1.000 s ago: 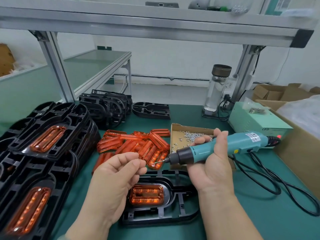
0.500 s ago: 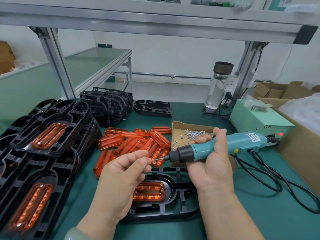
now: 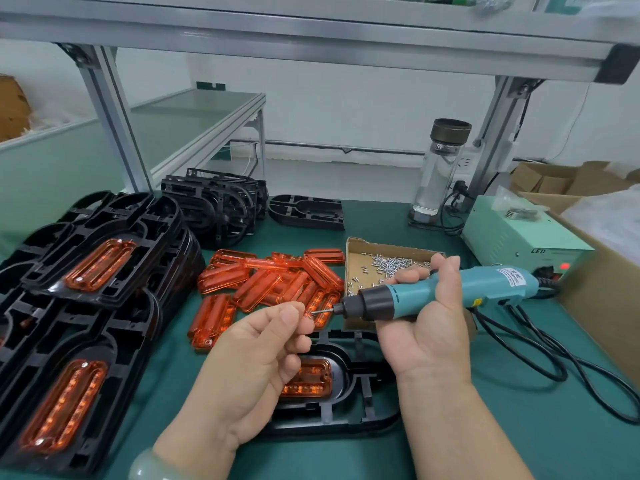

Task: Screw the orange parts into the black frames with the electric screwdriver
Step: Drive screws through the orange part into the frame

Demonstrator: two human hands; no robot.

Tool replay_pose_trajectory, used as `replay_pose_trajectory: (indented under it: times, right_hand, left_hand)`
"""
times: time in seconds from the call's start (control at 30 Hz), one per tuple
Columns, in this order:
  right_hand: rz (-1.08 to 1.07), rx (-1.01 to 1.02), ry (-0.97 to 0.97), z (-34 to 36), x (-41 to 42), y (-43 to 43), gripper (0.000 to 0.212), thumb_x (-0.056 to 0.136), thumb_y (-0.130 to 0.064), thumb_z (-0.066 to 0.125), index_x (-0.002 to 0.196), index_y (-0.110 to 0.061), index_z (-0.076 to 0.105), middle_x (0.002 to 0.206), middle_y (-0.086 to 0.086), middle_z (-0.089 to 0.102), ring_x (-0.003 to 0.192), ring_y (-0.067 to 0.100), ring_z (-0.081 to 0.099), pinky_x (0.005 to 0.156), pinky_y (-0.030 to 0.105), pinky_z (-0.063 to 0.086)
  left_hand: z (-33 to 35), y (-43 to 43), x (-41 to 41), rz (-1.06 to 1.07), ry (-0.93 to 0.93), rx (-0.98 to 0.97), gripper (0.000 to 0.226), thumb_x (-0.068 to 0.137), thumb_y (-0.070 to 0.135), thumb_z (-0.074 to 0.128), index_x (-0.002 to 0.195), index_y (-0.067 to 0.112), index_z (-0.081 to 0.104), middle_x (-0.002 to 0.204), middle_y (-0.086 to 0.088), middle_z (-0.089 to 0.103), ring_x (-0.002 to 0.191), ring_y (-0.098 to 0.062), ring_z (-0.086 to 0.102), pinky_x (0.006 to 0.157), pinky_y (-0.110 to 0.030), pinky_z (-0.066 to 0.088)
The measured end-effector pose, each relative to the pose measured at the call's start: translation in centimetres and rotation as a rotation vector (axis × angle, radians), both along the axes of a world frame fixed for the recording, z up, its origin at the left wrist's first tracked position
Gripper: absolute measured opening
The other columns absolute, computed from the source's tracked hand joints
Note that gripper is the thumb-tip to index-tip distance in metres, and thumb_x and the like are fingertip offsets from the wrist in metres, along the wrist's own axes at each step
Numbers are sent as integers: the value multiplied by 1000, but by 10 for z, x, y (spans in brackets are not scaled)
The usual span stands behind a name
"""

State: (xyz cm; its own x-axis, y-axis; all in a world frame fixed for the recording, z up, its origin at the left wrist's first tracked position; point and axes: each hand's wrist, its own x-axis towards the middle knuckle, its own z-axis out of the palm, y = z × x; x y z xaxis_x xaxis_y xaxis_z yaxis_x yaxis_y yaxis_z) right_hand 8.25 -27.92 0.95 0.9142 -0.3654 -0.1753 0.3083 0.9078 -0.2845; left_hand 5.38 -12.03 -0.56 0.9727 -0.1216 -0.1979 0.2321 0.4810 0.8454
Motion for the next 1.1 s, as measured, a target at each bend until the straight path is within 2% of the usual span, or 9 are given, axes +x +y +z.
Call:
replay_pose_trajectory:
  times: [0.27,0.6,0.87,0.97,1.1]
  right_hand:
    - [-2,-35,-44,1,-3,3,23,74,-34,72,85,-23,56,65,-8,52,54,5,53,58,19,51]
    - [5,-37,-43,3,-2,3,26,69,-35,72,87,-23,57,65,-8,53,55,4,52,67,20,46]
    - [-1,-37,-44,3,-3,2,17,71,-33,72,75,-22,60,66,-8,52,53,5,51,58,18,48]
    - [-1,-52,-40,3,-3,2,18,74,-33,71,78,-22,58,66,-8,52,53,4,51,61,19,47]
    - [6,-49,-44,3,-4,3,18,75,-33,70,79,-22,58,65,-8,53,52,4,51,57,17,49]
  left_hand:
    - [2,1,-1,-129,107,-103,16,72,18,62,67,13,76,71,-9,68,57,-11,63,45,-15,49]
    - [0,1,1,-147,120,-147,15,72,14,62,77,5,73,73,-12,67,58,-14,63,46,-17,52]
    - [0,0,1,-138,91,-119,14,72,15,62,73,9,74,71,-10,66,56,-12,61,46,-16,50]
    - [-1,-1,1,-121,77,-94,15,71,17,62,79,8,70,69,-10,65,55,-12,61,45,-16,50]
    - [-2,-1,1,-109,65,-64,19,70,17,62,84,6,68,68,-11,66,54,-12,61,45,-16,50]
